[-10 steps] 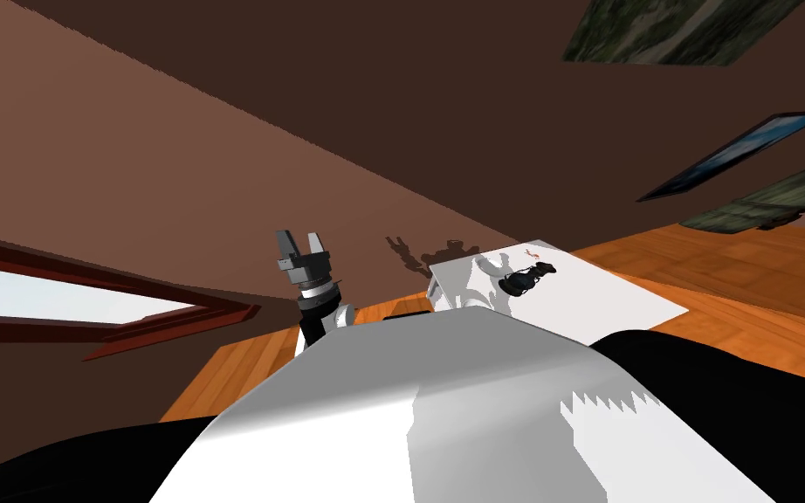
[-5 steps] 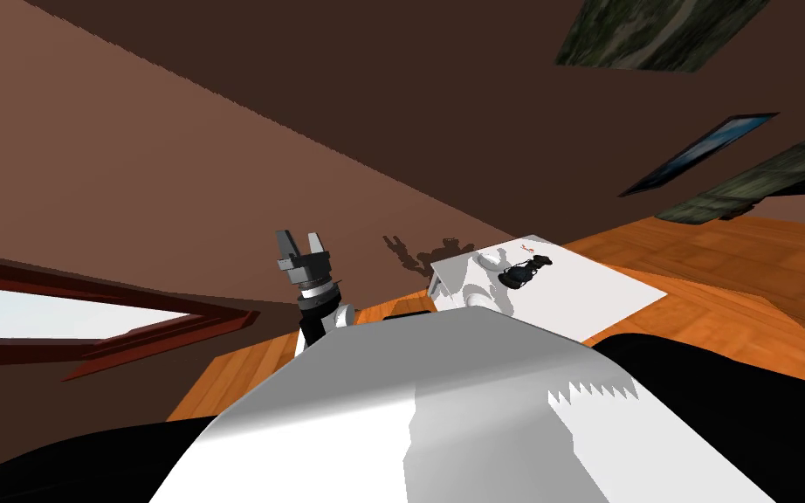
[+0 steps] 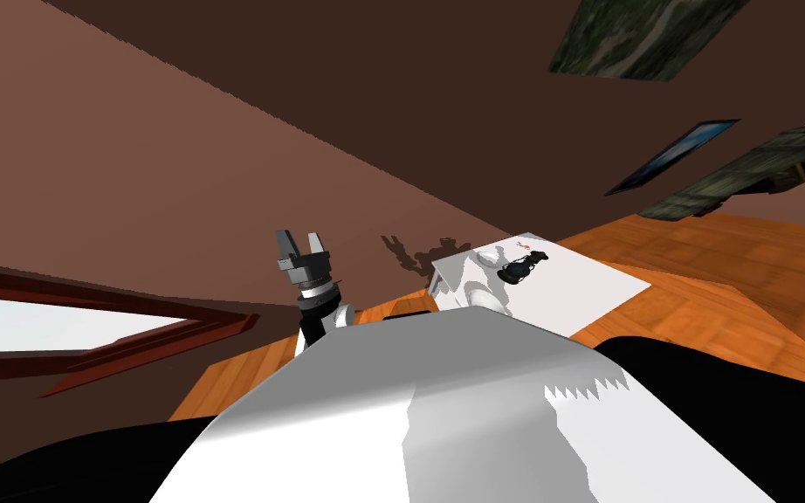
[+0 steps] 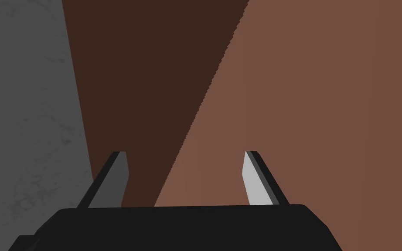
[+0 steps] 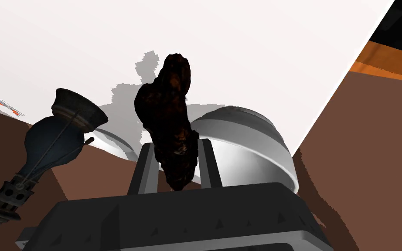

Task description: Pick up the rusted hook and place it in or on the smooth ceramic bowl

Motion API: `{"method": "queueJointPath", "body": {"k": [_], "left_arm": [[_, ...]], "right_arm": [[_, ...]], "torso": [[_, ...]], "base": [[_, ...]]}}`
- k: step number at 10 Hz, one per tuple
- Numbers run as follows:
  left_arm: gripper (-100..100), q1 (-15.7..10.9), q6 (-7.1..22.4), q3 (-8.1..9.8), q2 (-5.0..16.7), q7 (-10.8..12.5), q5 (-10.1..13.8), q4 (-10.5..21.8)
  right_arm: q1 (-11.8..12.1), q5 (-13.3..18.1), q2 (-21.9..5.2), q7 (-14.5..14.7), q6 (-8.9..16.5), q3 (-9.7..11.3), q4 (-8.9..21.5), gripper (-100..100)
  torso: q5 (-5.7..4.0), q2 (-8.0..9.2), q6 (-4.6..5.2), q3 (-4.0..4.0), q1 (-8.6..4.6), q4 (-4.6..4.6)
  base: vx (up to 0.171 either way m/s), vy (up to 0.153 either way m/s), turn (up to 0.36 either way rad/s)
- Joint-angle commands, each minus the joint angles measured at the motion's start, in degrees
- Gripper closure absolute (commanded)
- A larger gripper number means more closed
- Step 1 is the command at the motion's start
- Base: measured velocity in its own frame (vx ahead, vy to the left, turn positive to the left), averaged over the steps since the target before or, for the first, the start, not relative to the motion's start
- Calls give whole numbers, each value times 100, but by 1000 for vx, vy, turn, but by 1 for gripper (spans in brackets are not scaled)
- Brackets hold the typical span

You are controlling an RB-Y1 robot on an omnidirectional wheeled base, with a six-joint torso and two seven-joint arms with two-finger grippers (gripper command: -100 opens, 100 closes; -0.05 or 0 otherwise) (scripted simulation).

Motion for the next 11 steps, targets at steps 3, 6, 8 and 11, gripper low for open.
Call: {"method": "queueJointPath", "body": {"k": [3, 6, 8, 11], "left_arm": [[0, 0, 0, 0, 0, 0, 0, 0], [0, 0, 0, 0, 1, 0, 0, 0], [0, 0, 0, 1, 1, 0, 0, 0], [0, 0, 0, 1, 1, 0, 0, 0]], "right_arm": [[193, -117, -78, -34, -130, -187, -417, 100], [186, -167, -55, 13, -52, -156, -756, 100], [138, -182, -18, 53, 27, -91, -913, 100], [-46, -197, 117, 187, 291, 161, -1297, 100]], "torso": [[-3, -5, -4, -2, -6, 0], [-11, -20, -10, -11, -36, -4], [-15, -26, -12, -16, -48, -6], [-18, -38, -17, -22, -63, -9]], "base": [[-6, 54, -44], [18, -8, -7], [29, -30, 10], [50, -69, 21]]}}
